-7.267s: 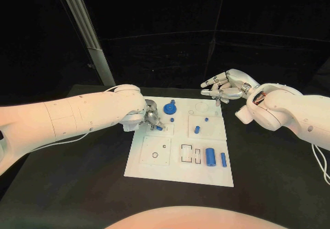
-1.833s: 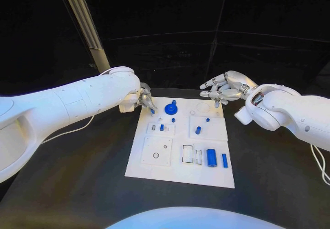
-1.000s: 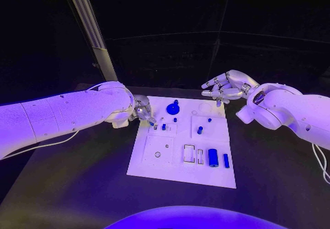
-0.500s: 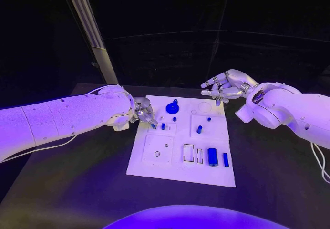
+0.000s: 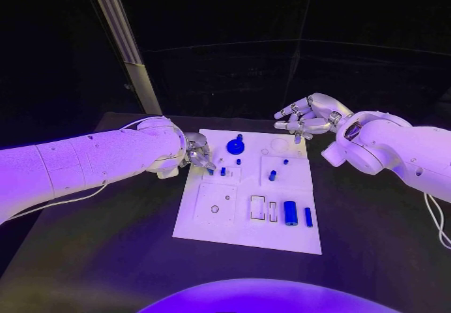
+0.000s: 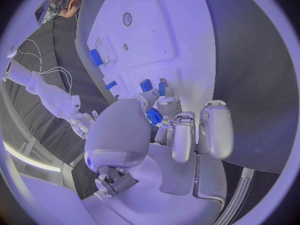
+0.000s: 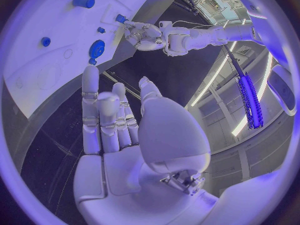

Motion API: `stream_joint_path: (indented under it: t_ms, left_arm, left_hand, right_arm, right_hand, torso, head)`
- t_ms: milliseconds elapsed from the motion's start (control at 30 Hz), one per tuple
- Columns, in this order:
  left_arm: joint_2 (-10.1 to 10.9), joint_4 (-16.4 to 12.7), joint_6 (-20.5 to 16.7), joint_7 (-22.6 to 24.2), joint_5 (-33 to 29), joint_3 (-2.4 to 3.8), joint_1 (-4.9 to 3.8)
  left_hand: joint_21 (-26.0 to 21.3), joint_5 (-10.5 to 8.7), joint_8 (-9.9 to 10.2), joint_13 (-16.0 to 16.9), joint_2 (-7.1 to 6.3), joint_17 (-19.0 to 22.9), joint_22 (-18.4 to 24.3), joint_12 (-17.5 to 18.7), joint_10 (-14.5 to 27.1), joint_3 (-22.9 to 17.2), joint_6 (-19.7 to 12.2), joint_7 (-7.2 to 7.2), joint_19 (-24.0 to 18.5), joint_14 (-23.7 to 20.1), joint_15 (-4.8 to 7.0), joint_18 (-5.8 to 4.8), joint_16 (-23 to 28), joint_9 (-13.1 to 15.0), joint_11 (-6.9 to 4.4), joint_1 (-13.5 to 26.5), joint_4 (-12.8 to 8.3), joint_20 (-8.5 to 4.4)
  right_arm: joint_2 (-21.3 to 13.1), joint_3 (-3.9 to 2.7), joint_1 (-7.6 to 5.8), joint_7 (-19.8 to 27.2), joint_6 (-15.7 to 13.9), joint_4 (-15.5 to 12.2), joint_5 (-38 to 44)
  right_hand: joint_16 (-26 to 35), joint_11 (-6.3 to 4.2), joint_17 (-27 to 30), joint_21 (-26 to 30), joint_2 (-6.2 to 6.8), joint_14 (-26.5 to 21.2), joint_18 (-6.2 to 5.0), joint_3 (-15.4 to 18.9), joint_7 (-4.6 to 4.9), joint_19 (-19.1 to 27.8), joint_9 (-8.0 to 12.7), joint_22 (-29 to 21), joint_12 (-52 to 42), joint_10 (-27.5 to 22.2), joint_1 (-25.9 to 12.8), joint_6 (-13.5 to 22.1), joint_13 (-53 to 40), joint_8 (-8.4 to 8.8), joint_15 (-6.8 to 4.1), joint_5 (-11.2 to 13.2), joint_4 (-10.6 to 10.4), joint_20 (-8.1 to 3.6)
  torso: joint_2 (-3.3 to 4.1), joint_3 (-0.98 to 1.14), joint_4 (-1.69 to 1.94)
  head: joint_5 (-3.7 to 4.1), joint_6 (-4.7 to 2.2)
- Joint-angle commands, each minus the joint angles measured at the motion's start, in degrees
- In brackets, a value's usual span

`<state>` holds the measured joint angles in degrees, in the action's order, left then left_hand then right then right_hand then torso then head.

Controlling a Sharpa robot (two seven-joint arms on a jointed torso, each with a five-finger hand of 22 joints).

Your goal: Assemble the parts on the task board

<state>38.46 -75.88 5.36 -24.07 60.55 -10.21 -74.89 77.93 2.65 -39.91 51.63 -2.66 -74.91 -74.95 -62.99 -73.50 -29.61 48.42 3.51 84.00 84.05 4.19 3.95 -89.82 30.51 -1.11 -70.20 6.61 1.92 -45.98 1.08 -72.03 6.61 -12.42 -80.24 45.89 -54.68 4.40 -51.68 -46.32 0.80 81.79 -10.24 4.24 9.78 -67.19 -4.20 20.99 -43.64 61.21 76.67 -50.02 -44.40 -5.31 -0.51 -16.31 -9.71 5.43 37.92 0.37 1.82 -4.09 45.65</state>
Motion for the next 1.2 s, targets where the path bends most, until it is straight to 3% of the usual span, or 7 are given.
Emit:
stream_joint_path:
  t_ms: [33,700,1067,1200]
  left_arm:
    - [0.0,0.0,1.4,0.0,1.2,-0.23,0.18]
    - [0.3,-0.4,2.7,0.0,1.4,-0.28,0.30]
    - [-0.9,0.6,2.7,-0.4,1.4,-0.28,0.32]
    - [-1.3,1.0,3.3,-0.5,1.4,-0.28,0.31]
  left_hand:
    - [0.3,0.28,-0.4,0.0,-0.36,-15.1,-0.1,-0.3,-0.5,-6.4,0.0,-0.53,0.4,6.0,0.41,-0.44,-0.2,0.1,-0.19,-0.7,-5.8,-0.37]
    - [0.3,0.33,-0.9,-1.0,-1.56,-15.1,-0.3,0.4,-0.4,-8.6,0.0,-0.49,0.4,6.0,0.39,-0.46,-0.2,0.4,-0.19,-0.4,-6.6,-0.38]
    - [0.3,0.34,-1.1,-0.6,-1.69,-15.1,-0.2,0.1,-0.8,-9.3,0.2,-0.49,0.4,6.0,0.38,-0.45,-0.2,0.5,-0.16,0.3,-6.3,-0.36]
    - [0.4,0.35,-1.6,-0.3,-2.59,-15.1,-0.5,-0.2,-1.1,-9.0,0.8,-0.85,0.5,6.0,0.48,-0.49,-0.2,0.7,-0.36,1.7,-5.7,-0.37]
  right_arm:
    - [0.0,-0.04,-0.11,0.4,0.4,-0.1,0.1]
    - [0.0,-0.04,-0.11,0.4,0.4,0.0,0.1]
    - [0.1,-0.04,-0.11,0.4,0.4,0.0,0.1]
    - [0.1,-0.04,-0.11,0.4,0.4,0.0,0.1]
  right_hand:
    - [0.3,0.03,0.0,0.2,-0.52,0.2,-0.32,0.4,-0.14,-0.4,-0.1,-0.1,-0.2,-0.5,0.0,0.4,0.1,-0.25,0.14,-0.3,0.1,0.07]
    - [0.4,0.04,0.0,0.3,-0.57,0.2,-0.32,0.5,-0.13,-0.4,-0.1,-0.1,-0.2,-0.6,-0.1,0.4,0.1,-0.28,0.15,-0.4,0.0,0.08]
    - [0.5,0.04,0.1,0.4,-0.57,0.1,-0.32,0.5,-0.13,-0.4,-0.1,-0.1,-0.2,-0.6,0.0,0.5,0.1,-0.29,0.15,-0.3,0.0,0.08]
    - [0.5,0.04,0.1,0.4,-0.57,0.1,-0.32,0.5,-0.13,-0.4,-0.1,-0.1,-0.2,-0.6,0.0,0.5,0.1,-0.29,0.15,-0.3,0.0,0.08]
  torso:
    - [-0.04,-0.01,0.09]
    - [-0.08,-0.04,0.08]
    - [0.03,0.00,-0.01]
    - [0.00,0.01,0.02]
  head:
    - [0.03,0.06]
    - [-0.17,-0.13]
    - [-0.09,-0.06]
    - [0.00,0.21]
